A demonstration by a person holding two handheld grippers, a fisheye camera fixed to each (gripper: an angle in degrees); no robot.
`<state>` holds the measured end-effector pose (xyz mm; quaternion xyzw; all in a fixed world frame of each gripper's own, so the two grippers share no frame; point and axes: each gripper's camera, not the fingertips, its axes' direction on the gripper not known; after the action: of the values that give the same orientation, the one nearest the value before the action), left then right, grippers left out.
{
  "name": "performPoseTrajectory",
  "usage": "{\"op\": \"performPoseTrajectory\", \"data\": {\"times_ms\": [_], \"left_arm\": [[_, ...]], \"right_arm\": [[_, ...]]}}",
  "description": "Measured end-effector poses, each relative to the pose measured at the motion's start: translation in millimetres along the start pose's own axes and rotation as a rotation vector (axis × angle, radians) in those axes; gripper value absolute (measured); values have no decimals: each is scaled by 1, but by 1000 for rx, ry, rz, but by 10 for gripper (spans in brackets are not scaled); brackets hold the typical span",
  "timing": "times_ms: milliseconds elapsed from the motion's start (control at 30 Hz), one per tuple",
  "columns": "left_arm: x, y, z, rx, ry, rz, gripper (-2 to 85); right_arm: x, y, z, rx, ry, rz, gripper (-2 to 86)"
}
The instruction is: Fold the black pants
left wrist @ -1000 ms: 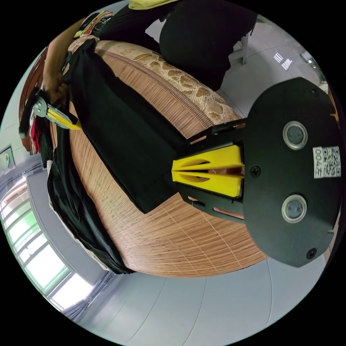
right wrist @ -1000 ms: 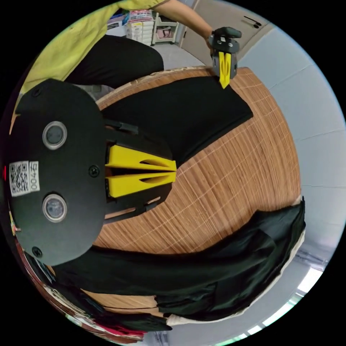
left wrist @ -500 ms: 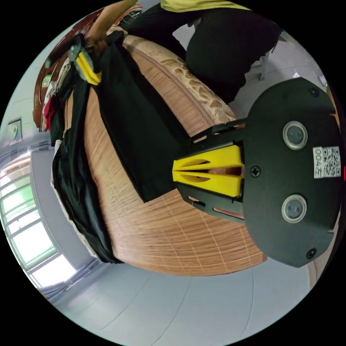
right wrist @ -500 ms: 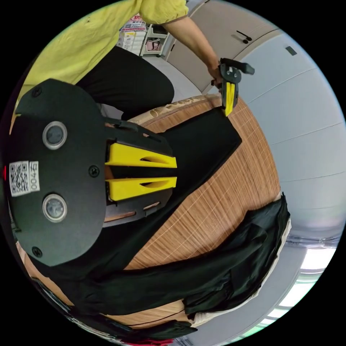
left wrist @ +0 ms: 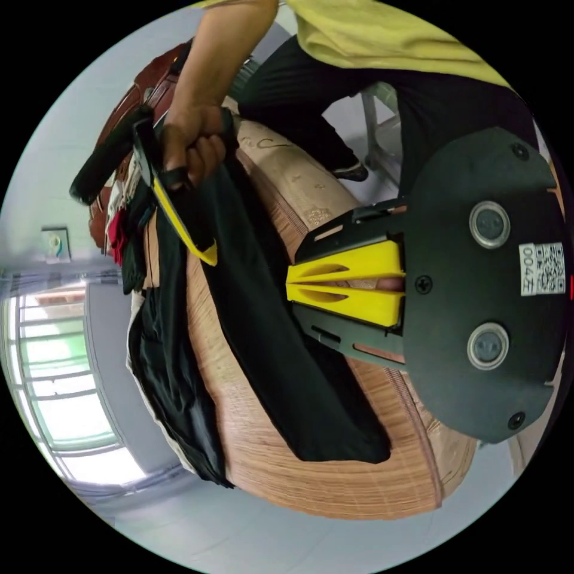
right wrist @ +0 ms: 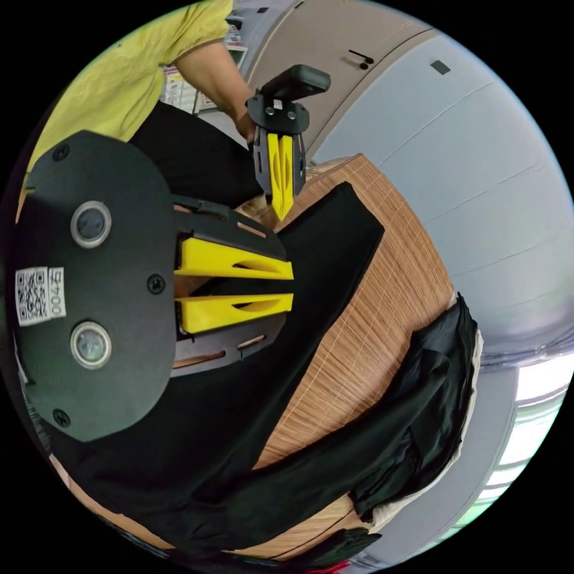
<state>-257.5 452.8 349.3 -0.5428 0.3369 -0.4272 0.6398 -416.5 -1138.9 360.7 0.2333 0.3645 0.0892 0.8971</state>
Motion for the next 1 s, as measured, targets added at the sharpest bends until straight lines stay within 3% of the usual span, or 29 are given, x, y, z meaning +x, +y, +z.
{"op": "performPoseTrajectory", "data": {"times_ms": [600, 1000], "left_arm": [[14, -49, 14, -105, -46, -30, 1], [17, -78, 33, -190, -33, -47, 1]], "right_arm": [[15, 16, -4, 56, -61, 80, 68], [7, -87, 22, -6, 100, -53, 72]]}}
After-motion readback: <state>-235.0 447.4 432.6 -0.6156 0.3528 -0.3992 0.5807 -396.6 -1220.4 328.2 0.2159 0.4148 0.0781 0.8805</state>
